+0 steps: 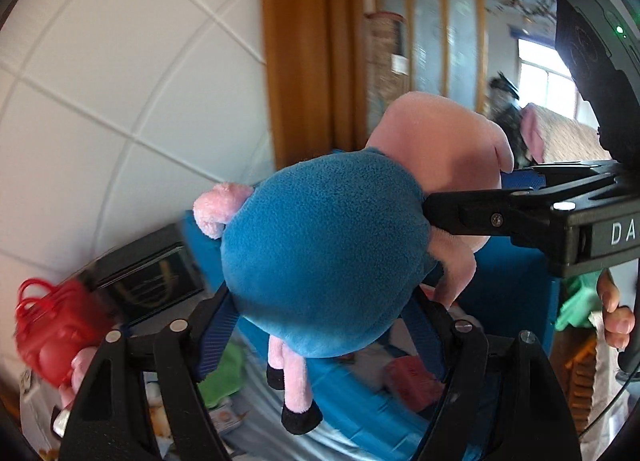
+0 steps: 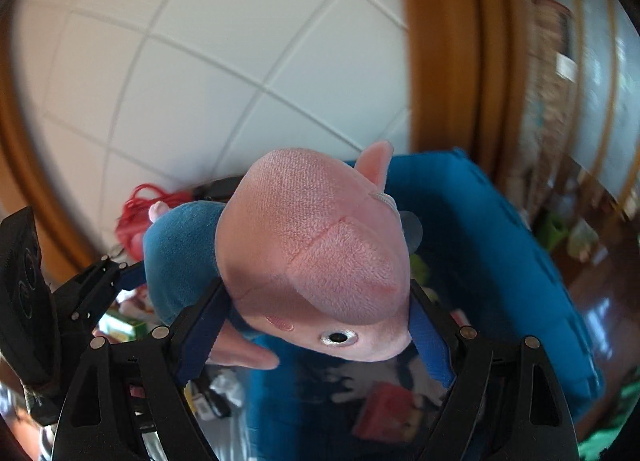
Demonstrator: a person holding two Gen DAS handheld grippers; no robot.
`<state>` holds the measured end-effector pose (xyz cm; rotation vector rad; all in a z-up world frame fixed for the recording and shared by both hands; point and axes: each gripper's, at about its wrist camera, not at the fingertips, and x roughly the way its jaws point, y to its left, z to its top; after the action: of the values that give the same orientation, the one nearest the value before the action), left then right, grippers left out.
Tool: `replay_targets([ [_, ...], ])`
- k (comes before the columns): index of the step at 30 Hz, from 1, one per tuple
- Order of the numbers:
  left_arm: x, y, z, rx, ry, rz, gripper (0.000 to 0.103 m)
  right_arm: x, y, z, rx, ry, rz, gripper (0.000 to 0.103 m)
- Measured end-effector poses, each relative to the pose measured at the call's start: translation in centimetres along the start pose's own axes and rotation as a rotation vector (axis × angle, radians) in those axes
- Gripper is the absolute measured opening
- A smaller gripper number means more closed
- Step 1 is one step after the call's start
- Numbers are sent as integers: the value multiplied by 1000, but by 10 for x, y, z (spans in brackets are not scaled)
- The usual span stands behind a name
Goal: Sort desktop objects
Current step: 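Carry the pig plush with both tools into the crate and release it, then withdraw both tools from the crate back toward the pile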
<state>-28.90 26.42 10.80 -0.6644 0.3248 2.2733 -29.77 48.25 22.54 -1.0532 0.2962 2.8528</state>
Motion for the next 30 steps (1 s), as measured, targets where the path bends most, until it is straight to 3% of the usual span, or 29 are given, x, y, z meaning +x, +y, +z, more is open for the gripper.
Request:
replay_targets([
  [6, 47, -37, 17, 48, 91, -58, 77, 5, -61, -13, 107, 22, -61, 86],
  [14, 96, -52, 21, 54, 187, -101, 77, 23, -111, -23, 166, 51, -125, 86],
  [19, 109, -60, 22, 56, 221, -69, 79, 35, -114, -22, 157, 56, -172, 85],
  [30, 108, -48, 30, 18, 199, -45, 79, 52, -108, -16, 115, 65, -193, 85],
])
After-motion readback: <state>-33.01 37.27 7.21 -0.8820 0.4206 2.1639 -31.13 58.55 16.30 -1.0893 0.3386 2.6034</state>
